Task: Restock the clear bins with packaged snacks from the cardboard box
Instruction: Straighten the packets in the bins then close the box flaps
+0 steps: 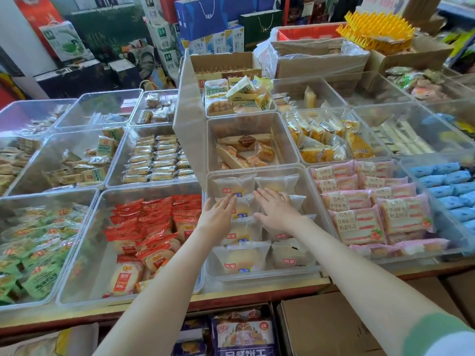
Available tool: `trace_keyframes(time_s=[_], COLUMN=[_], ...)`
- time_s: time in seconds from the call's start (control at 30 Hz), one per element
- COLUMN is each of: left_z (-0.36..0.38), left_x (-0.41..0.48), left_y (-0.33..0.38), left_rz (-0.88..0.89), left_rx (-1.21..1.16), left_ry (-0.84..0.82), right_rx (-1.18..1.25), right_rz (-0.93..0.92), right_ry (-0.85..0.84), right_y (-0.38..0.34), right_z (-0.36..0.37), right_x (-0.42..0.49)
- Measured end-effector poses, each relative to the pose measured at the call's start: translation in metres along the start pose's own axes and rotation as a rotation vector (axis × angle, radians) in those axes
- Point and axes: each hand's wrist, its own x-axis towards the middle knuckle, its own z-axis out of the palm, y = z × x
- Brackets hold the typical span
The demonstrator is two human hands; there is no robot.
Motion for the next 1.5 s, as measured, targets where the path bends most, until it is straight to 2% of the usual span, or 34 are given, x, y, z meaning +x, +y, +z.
trace_keyframes(time_s=[0.23, 0.4, 0.53, 0.7, 0.9, 1.27, 1.5], left_z=[0.003, -0.002, -0.004, -0.007, -0.006, -0.004, -0.013], left_x=[0.011, 0.022, 0.036, 0.054, 0.062, 0.051, 0.03], left_y=[-0.016, -0.013, -0.003, -0.001, -0.013, -0.007, 0.055], left_rz=[-0.038, 0.024, 0.036, 0.033, 0.023, -0.006, -0.023], left_rx=[0.01, 0.015, -0.035, -0.053, -0.071, -0.132, -0.214], left_ry=[-0.045, 0.055, 0.132, 0.051, -0.097, -0.111, 0.053], right_rx=[-0.044, -0.004, 0.104, 0.168, 0.098, 0.142, 0.113], right_rz=[0.001, 0.007, -0.021, 0.014, 0.152, 0.15, 0.039], right_ry=[-0.046, -0.041, 0.053, 0.144, -0.027, -0.09, 0.116], right_y=[-0.005, 0.005, 0.012, 0.025, 0.05, 0.054, 0.071], right_z=[0.001, 0.002, 0.002, 0.004, 0.008, -0.001, 0.0], right_x=[0.008, 0.012, 0.018, 0.019, 0.03, 0.035, -0.014])
